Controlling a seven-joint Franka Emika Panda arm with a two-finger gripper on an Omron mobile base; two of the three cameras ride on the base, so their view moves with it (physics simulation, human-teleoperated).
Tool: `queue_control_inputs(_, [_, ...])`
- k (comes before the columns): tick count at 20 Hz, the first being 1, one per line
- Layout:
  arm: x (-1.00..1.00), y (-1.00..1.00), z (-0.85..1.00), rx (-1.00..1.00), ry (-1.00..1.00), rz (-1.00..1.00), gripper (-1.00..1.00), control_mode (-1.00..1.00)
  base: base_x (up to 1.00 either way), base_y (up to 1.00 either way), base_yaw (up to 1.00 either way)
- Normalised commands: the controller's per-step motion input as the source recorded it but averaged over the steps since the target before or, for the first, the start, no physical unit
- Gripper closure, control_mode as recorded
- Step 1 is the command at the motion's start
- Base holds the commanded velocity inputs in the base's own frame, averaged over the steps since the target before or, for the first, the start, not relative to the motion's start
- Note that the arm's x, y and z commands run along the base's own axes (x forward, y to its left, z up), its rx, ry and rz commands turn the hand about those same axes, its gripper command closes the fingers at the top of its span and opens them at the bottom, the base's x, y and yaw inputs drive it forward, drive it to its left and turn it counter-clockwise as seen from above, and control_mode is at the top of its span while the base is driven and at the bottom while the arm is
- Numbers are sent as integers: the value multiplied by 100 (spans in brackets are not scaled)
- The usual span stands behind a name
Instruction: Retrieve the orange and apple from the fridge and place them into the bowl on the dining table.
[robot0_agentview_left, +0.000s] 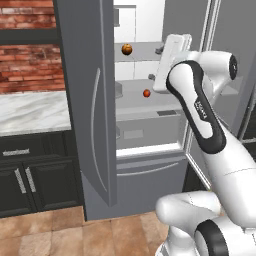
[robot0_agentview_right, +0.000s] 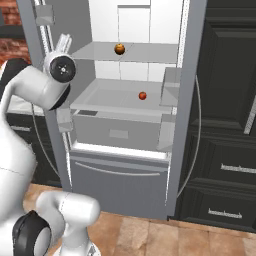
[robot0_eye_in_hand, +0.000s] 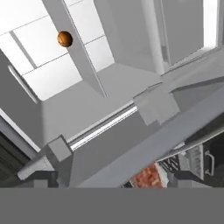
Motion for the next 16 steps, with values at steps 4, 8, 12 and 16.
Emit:
queue_control_inputs(4, [96, 8, -1, 0, 10, 18, -100, -100, 0, 0, 0])
queue_control_inputs(8, [100, 26, -21, 0, 5, 24, -100, -100, 0, 0, 0])
queue_control_inputs(12, [100, 50, -23, 0, 5, 25, -100, -100, 0, 0, 0])
queue_control_inputs(16, [100, 67, -8, 0, 2, 22, -100, -100, 0, 0, 0])
